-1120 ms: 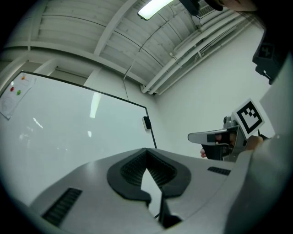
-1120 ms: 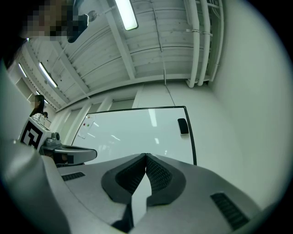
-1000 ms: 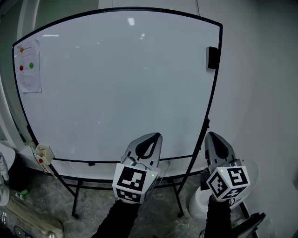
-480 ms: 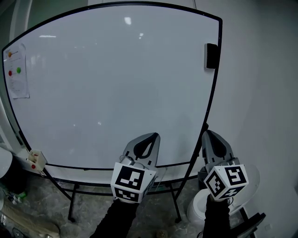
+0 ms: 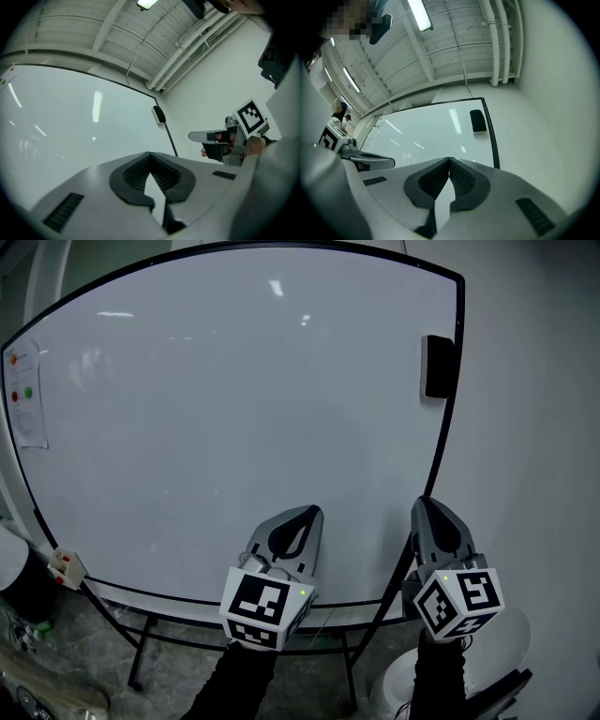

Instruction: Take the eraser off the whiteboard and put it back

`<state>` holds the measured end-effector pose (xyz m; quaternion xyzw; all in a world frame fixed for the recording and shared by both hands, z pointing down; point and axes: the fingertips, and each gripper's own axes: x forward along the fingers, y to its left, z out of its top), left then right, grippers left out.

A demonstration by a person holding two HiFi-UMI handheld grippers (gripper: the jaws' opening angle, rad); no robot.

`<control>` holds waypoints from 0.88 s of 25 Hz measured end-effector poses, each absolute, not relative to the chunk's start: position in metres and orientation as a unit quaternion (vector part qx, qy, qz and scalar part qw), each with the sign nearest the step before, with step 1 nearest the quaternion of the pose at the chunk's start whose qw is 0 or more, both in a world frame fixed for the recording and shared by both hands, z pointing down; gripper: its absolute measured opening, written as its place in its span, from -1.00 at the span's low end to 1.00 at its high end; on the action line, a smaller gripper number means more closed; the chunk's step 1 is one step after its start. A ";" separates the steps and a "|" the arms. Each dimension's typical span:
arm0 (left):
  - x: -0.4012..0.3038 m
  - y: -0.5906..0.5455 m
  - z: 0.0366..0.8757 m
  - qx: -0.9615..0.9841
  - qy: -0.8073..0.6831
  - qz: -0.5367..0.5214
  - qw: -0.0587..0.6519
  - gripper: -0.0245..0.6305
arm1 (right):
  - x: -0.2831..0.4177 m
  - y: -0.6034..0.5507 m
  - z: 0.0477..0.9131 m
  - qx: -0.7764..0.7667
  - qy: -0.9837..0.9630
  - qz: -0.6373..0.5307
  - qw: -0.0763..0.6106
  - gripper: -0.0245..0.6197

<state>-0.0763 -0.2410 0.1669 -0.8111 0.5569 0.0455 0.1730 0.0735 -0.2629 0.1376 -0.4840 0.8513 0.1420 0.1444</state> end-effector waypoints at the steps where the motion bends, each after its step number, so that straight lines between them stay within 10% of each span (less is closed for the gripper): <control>1: -0.074 -0.247 0.165 -0.809 0.559 0.046 0.174 -0.91 | 0.074 -0.271 0.136 -0.480 0.853 0.143 0.145 -0.90; 22: -0.061 -0.307 0.144 -0.798 0.567 0.053 0.198 -0.91 | 0.090 -0.341 0.119 -0.476 0.850 0.159 0.158 -0.90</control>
